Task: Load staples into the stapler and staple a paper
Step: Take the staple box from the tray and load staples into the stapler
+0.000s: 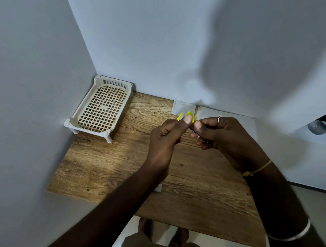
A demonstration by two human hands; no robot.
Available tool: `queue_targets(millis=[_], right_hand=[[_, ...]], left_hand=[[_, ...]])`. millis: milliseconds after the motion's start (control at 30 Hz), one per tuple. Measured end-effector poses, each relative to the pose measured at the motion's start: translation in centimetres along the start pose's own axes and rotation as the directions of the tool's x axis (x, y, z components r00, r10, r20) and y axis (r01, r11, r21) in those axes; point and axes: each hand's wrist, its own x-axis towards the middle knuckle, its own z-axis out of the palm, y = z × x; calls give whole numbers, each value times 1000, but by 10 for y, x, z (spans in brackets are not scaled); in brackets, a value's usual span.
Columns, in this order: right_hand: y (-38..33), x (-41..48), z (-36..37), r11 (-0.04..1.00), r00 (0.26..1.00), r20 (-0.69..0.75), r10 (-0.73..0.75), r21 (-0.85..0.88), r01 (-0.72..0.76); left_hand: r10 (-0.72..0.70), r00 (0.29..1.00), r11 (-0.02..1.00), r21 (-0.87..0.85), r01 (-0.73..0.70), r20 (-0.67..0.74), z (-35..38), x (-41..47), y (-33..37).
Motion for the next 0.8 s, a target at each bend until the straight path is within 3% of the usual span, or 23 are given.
queue_targets(millis=[267,533,667,733,800], right_hand=[[4,3,6,1000,999,-47,-4,-26,3],[12,0,1,990,995,-14,-101,-97,99],[20,2,-8,914,975,-100,-199,-378,148],[26,4,-10,827,959,-127,-255,-542,148],[35,8,-9,710,946,-107,-306,-687,152]], left_hand=[[15,996,1000,27,-12,-87,3,1,-5],[-69,992,998,2,69,103,-11,12,-9],[33,980,995,90,-52,194,-28,22,-9],[69,968,959,250,-130,241,-38,26,-12],[130,949,827,497,-263,286,-48,33,-21]])
